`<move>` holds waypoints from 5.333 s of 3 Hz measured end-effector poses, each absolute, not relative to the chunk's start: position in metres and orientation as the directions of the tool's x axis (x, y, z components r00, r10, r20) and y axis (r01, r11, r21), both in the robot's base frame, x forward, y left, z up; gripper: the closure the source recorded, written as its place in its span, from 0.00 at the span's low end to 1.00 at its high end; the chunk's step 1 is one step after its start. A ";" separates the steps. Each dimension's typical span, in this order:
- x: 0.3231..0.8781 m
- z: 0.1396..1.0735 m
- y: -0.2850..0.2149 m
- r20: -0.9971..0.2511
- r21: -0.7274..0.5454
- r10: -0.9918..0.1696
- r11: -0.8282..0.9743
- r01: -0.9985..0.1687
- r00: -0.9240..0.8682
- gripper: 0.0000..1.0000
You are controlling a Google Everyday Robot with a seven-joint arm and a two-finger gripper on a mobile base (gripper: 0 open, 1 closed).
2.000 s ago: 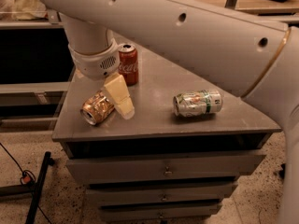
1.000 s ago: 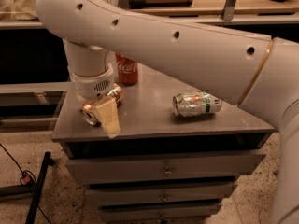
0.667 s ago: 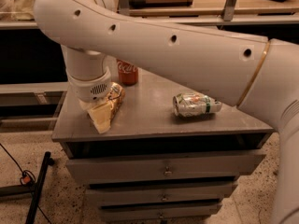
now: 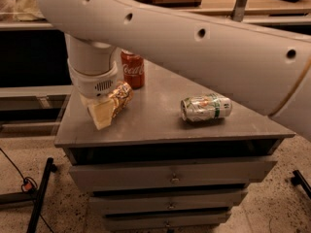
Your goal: Place orange can upright
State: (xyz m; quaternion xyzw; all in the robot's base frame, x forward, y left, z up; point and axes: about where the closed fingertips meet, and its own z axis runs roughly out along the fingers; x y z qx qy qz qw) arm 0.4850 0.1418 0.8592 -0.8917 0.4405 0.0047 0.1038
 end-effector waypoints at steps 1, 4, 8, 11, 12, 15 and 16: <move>0.480 0.898 0.123 -0.233 -0.203 -0.775 -0.552 -0.809 0.587 1.00; 0.485 1.006 0.094 -0.584 -0.043 -0.750 -0.352 -0.935 0.309 1.00; 0.569 1.004 0.024 -0.792 0.066 -0.606 0.042 -0.997 -0.078 1.00; 0.669 0.975 -0.065 -0.904 0.214 -0.292 0.325 -0.921 -0.313 1.00; 0.683 0.962 -0.069 -0.895 0.276 -0.237 0.367 -0.888 -0.377 0.84; 0.657 0.900 -0.086 -0.868 0.442 -0.024 0.416 -0.795 -0.495 0.13; 0.657 0.900 -0.086 -0.869 0.442 -0.024 0.416 -0.795 -0.495 0.00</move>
Offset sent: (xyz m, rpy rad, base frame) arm -0.0143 -0.0602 0.1501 0.4309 0.3872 -0.1488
